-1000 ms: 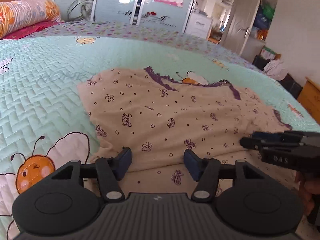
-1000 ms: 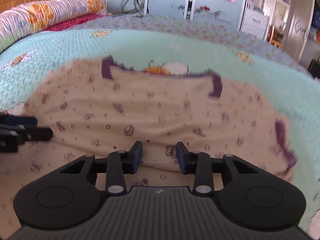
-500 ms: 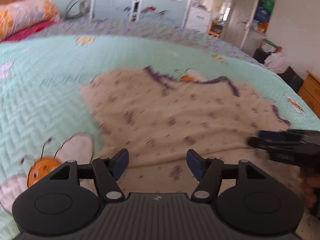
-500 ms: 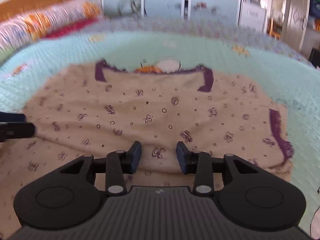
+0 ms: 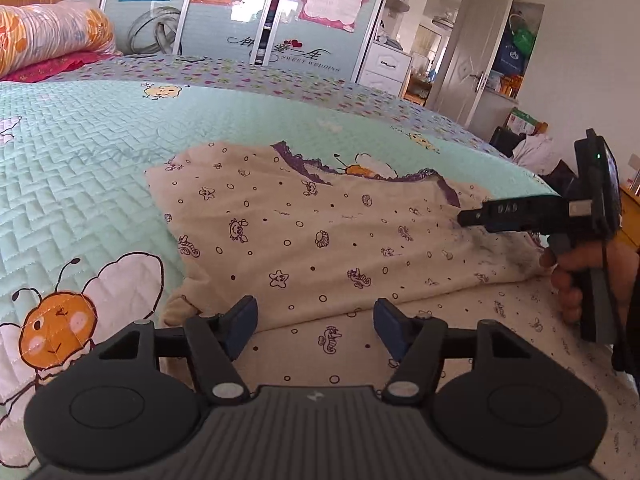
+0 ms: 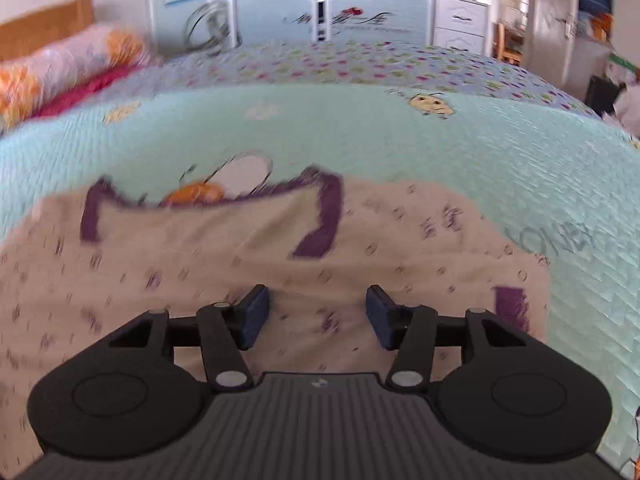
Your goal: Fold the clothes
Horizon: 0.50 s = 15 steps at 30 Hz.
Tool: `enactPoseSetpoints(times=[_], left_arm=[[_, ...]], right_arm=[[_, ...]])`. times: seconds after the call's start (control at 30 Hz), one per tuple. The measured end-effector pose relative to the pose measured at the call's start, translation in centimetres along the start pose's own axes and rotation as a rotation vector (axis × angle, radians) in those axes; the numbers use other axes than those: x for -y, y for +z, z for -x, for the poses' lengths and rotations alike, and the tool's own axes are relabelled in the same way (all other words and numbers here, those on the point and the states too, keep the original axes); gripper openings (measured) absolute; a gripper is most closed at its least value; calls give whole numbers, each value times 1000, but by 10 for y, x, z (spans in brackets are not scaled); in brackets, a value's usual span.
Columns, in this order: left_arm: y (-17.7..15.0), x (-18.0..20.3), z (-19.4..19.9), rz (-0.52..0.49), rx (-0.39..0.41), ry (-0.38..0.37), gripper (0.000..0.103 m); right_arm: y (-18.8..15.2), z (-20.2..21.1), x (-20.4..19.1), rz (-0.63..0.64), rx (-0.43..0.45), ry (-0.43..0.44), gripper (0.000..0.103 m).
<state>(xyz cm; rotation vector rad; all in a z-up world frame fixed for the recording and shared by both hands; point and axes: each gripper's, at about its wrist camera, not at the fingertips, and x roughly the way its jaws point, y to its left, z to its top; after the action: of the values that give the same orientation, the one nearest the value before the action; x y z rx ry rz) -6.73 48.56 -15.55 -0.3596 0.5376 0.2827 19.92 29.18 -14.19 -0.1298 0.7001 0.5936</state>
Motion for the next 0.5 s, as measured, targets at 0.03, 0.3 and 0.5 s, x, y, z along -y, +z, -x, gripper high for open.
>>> enactPoseSetpoints(times=[0.03,0.3,0.5], left_arm=[[0,-1,0,5,2,-3,67],[2,4,2,-17,-14,6,68],[9,8,22,-30,37,11,71]], right_arm=[[0,7,4,-18,13,-1,53],[-26,17,9,78,-29,-52,53],[16,34,-33,83,59,0,44]])
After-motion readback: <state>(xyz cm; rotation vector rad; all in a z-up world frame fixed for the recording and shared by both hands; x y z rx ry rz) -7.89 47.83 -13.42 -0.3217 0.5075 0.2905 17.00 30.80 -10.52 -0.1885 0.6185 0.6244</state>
